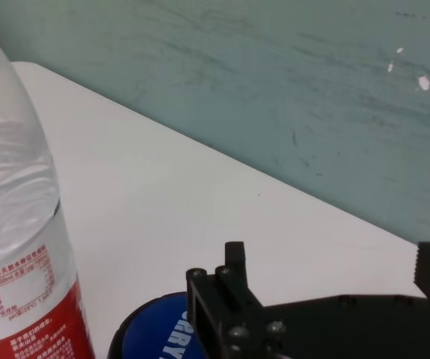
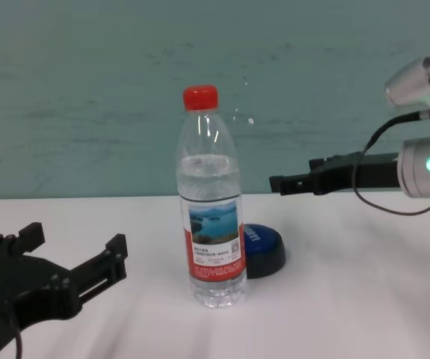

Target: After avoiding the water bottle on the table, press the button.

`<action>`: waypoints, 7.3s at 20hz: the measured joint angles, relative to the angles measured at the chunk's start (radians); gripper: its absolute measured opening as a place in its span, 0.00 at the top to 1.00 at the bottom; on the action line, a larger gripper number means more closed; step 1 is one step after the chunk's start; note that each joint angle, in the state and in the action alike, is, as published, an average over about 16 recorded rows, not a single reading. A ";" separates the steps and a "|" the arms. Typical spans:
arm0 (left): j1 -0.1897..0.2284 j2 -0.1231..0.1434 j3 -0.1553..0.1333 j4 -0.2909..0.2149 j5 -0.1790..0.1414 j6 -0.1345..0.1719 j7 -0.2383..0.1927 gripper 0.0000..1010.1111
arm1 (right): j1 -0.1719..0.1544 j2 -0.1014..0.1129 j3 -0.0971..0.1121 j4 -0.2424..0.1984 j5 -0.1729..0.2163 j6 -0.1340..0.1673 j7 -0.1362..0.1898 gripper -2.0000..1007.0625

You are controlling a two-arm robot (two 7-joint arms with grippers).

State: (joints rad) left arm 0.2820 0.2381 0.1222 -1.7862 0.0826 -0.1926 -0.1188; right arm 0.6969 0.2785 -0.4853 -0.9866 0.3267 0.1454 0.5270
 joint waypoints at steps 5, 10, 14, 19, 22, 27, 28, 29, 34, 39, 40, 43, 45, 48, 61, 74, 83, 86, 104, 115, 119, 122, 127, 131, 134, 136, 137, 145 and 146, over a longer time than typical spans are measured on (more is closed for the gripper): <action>0.000 0.000 0.000 0.000 0.000 0.000 0.000 0.01 | 0.023 -0.025 -0.005 0.052 -0.010 -0.018 0.011 0.00; 0.000 0.000 0.000 0.000 0.000 0.000 0.000 0.01 | 0.042 -0.049 -0.009 0.098 -0.019 -0.036 0.023 0.00; 0.000 0.000 0.000 0.000 0.000 0.000 0.000 0.01 | 0.055 -0.066 -0.011 0.130 -0.026 -0.048 0.032 0.00; 0.000 0.000 0.000 0.000 0.000 0.000 0.000 0.01 | 0.070 -0.084 -0.013 0.169 -0.035 -0.062 0.042 0.00; 0.000 0.000 0.000 0.000 0.000 0.000 0.000 0.01 | 0.079 -0.095 -0.013 0.194 -0.040 -0.070 0.048 0.00; 0.000 0.000 0.000 0.000 0.000 0.000 0.000 0.01 | 0.092 -0.113 -0.013 0.239 -0.050 -0.085 0.055 0.00; 0.000 0.000 0.000 0.000 0.000 0.000 0.000 0.01 | 0.094 -0.116 -0.012 0.247 -0.052 -0.088 0.057 0.00; 0.000 0.000 0.000 0.000 0.000 0.000 0.000 0.01 | 0.096 -0.119 -0.012 0.256 -0.054 -0.091 0.058 0.00; 0.000 0.000 0.000 0.000 0.000 0.000 0.000 0.01 | 0.103 -0.134 -0.008 0.292 -0.063 -0.105 0.065 0.00; 0.000 0.000 0.000 0.000 0.000 0.000 0.000 0.01 | 0.107 -0.146 -0.004 0.322 -0.072 -0.116 0.070 0.00; 0.000 0.000 0.000 0.000 0.000 0.000 0.000 0.01 | 0.107 -0.147 -0.003 0.327 -0.073 -0.118 0.071 0.00; 0.000 0.000 0.000 0.000 0.000 0.000 0.000 0.01 | 0.110 -0.153 0.001 0.343 -0.078 -0.124 0.073 0.00; 0.000 0.000 0.000 0.000 0.000 0.000 0.000 0.01 | 0.111 -0.157 0.003 0.355 -0.081 -0.127 0.075 0.00; 0.000 0.000 0.000 0.000 0.000 0.000 0.000 0.01 | 0.115 -0.163 0.006 0.374 -0.085 -0.133 0.077 0.00; 0.000 0.000 0.000 0.000 0.000 0.000 0.000 0.01 | 0.058 -0.129 0.027 0.212 -0.091 -0.103 0.055 0.00; 0.000 0.000 0.000 0.000 0.000 0.000 0.000 0.01 | -0.040 -0.036 0.037 -0.072 -0.057 -0.047 0.003 0.00; 0.000 0.000 0.000 0.000 0.000 0.000 0.000 0.01 | -0.156 0.065 0.080 -0.289 -0.006 -0.004 -0.037 0.00; 0.000 0.000 0.000 0.000 0.000 0.000 0.000 0.01 | -0.209 0.104 0.102 -0.375 0.019 0.012 -0.051 0.00; 0.000 0.000 0.000 0.000 0.000 0.000 0.000 0.01 | -0.527 0.266 0.220 -0.732 0.151 0.036 -0.145 0.00; 0.000 0.000 0.000 0.000 0.000 0.000 0.000 0.01 | -0.677 0.246 0.289 -0.796 0.203 -0.043 -0.204 0.00; 0.000 0.000 0.000 0.000 0.000 0.000 0.000 0.01 | -0.705 0.223 0.292 -0.797 0.209 -0.078 -0.209 0.00; 0.000 0.000 0.000 0.000 0.000 0.000 0.000 0.01 | -0.712 0.206 0.280 -0.787 0.207 -0.098 -0.202 0.00; 0.000 0.000 0.000 0.000 0.000 0.000 0.000 0.01 | -0.704 0.186 0.244 -0.756 0.201 -0.118 -0.175 0.00; 0.000 0.000 0.000 0.000 0.000 0.000 0.000 0.01 | -0.697 0.177 0.220 -0.734 0.202 -0.131 -0.154 0.00; 0.000 0.000 0.000 0.000 0.000 0.000 0.000 0.01 | -0.695 0.173 0.206 -0.723 0.201 -0.141 -0.142 0.00; 0.000 0.000 0.000 0.000 0.000 0.000 0.000 0.01 | -0.695 0.172 0.199 -0.718 0.197 -0.149 -0.137 0.00; 0.000 0.000 0.000 0.000 0.000 0.000 0.000 0.01 | -0.695 0.172 0.196 -0.715 0.195 -0.153 -0.136 0.00; 0.000 0.000 0.000 0.000 0.000 0.000 0.000 0.01 | -0.695 0.165 0.183 -0.697 0.180 -0.169 -0.131 0.00; 0.000 0.000 0.000 0.000 0.000 0.000 0.000 0.01 | -0.694 0.165 0.181 -0.695 0.177 -0.169 -0.131 0.00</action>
State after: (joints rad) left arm 0.2820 0.2381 0.1222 -1.7862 0.0826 -0.1925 -0.1188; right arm 0.0024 0.4431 -0.3044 -1.6811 0.5033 -0.0235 0.3961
